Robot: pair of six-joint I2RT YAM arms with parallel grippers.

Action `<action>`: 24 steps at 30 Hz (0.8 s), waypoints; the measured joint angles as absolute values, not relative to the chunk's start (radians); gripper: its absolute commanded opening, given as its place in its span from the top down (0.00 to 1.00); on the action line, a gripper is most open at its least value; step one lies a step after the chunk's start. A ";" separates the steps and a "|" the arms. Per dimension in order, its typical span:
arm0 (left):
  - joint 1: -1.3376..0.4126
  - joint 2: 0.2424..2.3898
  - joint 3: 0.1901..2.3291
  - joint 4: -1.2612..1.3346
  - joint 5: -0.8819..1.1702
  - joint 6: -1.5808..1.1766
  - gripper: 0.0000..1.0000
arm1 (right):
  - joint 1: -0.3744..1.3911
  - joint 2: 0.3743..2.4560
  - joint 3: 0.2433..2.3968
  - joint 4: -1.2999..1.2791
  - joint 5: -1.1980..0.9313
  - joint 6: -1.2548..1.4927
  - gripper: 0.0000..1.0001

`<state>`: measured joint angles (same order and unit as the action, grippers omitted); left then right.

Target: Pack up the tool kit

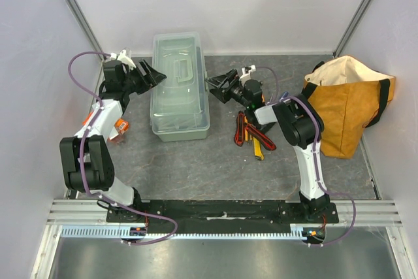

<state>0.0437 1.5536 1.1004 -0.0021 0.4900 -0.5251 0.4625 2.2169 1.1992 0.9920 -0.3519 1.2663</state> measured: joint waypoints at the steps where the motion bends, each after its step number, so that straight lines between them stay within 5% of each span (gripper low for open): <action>1: 0.043 1.554 1.100 -0.002 0.490 -0.525 0.19 | 0.463 2.226 1.199 1.012 -0.357 1.299 0.03; 12: 0.043 1.564 1.083 0.041 0.498 -0.527 0.14 | 0.481 2.352 1.199 1.242 -0.350 1.553 0.09; 15: 0.041 1.565 1.078 0.052 0.498 -0.527 0.13 | 0.484 2.352 1.200 1.242 -0.342 1.546 0.18; 20: 0.038 1.566 1.075 0.061 0.497 -0.526 0.14 | 0.487 2.352 1.210 1.253 -0.322 1.517 0.47; 24: 0.038 1.568 1.074 0.066 0.495 -0.526 0.16 | 0.491 2.352 1.212 1.242 -0.313 1.510 0.59</action>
